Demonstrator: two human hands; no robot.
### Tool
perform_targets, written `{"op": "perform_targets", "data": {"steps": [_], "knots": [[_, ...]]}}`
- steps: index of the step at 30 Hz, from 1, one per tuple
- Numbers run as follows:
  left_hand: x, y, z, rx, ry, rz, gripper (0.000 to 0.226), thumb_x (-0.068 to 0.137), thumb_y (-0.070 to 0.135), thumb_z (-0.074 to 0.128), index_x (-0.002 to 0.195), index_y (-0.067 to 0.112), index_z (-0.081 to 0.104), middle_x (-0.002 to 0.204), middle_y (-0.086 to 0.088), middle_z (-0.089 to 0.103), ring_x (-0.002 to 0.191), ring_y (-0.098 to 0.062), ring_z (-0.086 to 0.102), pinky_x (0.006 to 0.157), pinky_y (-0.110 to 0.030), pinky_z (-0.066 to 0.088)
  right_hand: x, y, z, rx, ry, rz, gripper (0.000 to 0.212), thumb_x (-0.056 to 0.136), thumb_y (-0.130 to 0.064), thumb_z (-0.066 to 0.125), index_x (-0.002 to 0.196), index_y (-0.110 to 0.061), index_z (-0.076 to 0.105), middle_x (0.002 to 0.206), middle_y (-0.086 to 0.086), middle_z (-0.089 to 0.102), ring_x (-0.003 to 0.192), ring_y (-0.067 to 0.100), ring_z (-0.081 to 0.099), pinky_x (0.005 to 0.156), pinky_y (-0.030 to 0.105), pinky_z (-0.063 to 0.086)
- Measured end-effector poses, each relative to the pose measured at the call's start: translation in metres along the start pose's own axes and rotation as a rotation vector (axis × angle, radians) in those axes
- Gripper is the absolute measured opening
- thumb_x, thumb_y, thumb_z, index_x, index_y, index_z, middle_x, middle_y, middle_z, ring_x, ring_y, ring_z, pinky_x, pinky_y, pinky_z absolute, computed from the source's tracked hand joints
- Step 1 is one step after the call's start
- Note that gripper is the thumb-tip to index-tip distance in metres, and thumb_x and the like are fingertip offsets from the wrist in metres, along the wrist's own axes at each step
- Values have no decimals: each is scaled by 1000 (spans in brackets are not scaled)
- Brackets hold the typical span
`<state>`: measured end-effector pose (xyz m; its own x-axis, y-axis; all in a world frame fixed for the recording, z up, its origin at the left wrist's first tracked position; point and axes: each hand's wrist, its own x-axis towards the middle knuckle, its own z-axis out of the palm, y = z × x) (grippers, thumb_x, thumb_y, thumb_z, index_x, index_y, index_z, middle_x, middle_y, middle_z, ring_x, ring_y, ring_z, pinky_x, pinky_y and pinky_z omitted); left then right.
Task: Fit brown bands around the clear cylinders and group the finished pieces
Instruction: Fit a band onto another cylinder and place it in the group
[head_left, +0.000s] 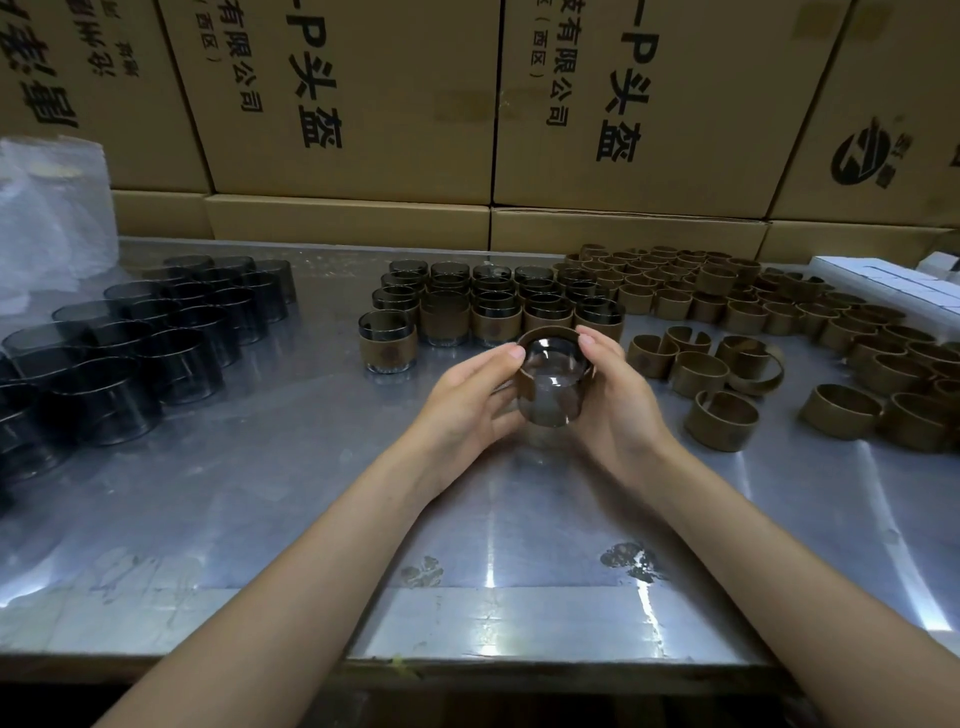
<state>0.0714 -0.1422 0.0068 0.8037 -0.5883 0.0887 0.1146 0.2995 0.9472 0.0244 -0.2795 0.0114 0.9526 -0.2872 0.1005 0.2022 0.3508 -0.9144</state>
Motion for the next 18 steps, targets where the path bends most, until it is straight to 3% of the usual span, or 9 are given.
{"op": "perform_targets", "data": {"steps": [4,6,8,12,15,18], "knots": [[2,5,-9,-113,58,38,56,82,20,62,135,5,50,129,-10,62,121,-20,57,98,-31,47,-2,-10,-5,-138,-172,210,54,89,-44,49,130,-9,55,129,16,60,115,28,58,103,42,41],[2,8,-12,-142,31,21,50,78,23,64,126,7,57,123,-6,64,115,-18,59,98,-29,45,-3,-14,-9,-183,-218,295,63,78,-53,54,125,-11,57,121,10,67,109,21,64,93,32,48],[0,9,-12,-139,-20,-43,42,76,30,65,114,12,63,117,-4,66,110,-16,61,99,-29,44,-3,-16,-11,-165,-236,295,62,75,-53,56,122,-13,59,115,7,70,103,17,68,84,27,50],[-1,8,-12,-75,-75,-176,61,69,48,70,119,14,63,119,-3,68,110,-14,65,94,-27,47,-5,-17,-14,-77,-253,246,51,79,-46,58,118,-14,62,110,5,72,100,15,69,81,23,53],[-1,9,-13,-105,-72,-186,50,69,44,70,111,16,67,113,-4,70,107,-16,66,92,-27,48,-5,-18,-18,-44,-312,248,44,78,-44,62,112,-17,68,108,6,72,98,15,68,80,23,54],[-3,8,-13,-165,-164,-190,43,63,44,81,98,19,76,111,-5,70,107,-17,65,93,-27,48,-5,-18,-19,0,-382,254,44,65,-49,77,99,-22,77,104,4,73,95,14,68,83,23,55]]}}
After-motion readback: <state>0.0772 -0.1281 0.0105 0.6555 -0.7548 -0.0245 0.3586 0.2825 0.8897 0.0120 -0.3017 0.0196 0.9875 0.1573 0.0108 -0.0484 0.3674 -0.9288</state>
